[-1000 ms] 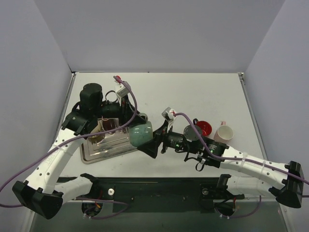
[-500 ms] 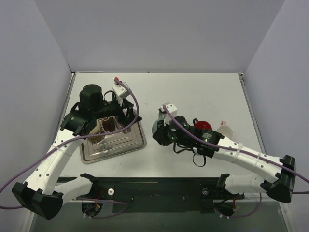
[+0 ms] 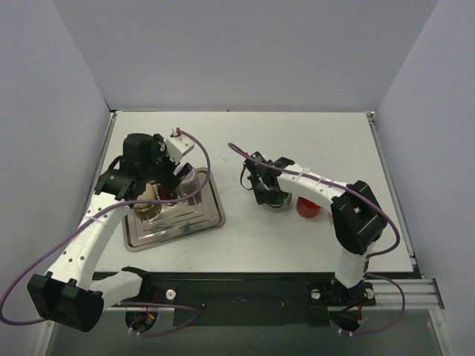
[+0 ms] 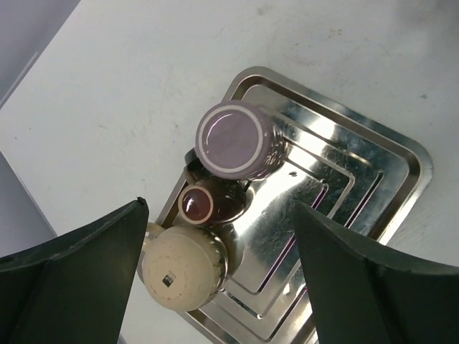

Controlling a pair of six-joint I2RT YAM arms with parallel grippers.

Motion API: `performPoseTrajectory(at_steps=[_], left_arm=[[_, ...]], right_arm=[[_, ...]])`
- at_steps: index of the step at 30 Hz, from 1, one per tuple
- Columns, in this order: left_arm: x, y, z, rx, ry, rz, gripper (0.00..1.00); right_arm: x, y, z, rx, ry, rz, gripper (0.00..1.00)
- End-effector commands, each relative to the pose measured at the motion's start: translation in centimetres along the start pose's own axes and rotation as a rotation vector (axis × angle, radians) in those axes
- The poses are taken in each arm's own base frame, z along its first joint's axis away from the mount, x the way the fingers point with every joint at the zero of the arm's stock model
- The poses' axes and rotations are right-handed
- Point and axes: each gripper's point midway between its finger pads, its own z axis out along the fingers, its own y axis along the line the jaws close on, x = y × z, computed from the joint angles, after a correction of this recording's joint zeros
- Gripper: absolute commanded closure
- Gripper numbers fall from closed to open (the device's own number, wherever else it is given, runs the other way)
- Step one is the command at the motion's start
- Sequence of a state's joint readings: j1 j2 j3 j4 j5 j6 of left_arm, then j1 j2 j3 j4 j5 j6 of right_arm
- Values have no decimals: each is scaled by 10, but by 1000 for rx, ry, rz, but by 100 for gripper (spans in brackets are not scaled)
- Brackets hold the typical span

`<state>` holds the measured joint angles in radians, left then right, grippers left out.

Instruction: Turn the mug right side up

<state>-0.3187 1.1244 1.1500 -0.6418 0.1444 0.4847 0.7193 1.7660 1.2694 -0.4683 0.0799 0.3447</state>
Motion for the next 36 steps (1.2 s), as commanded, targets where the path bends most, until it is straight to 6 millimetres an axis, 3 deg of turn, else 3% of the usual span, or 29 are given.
performPoseTrajectory(at_steps=[1, 4, 10, 12, 14, 15, 17, 28, 29, 36], left_arm=[[14, 23, 6, -54, 33, -26, 7], [22, 26, 12, -49, 29, -59, 7], [30, 30, 24, -49, 32, -94, 7], [32, 29, 28, -44, 37, -113, 7], [32, 30, 31, -44, 39, -141, 7], [32, 29, 32, -43, 41, -156, 7], [31, 29, 36, -45, 42, -213, 7], [16, 48, 56, -177, -44, -542, 6], [17, 46, 62, -170, -38, -593, 6], [32, 41, 99, -136, 26, -618, 6]], right_arm=[[-21, 4, -8, -51, -23, -7, 100], [-21, 13, 1, -141, -21, 38, 100], [-8, 5, 21, -208, 19, 133, 100], [-4, 4, 23, -208, 31, 139, 92], [-3, 4, 22, -207, 28, 141, 74], [-6, 4, 17, -209, 15, 145, 63], [-9, 0, 9, -201, -13, 150, 54], [-25, -19, -59, -117, -167, 108, 22], [-27, -19, -68, -118, -189, 108, 14], [-26, -31, -112, -108, -310, 123, 7]])
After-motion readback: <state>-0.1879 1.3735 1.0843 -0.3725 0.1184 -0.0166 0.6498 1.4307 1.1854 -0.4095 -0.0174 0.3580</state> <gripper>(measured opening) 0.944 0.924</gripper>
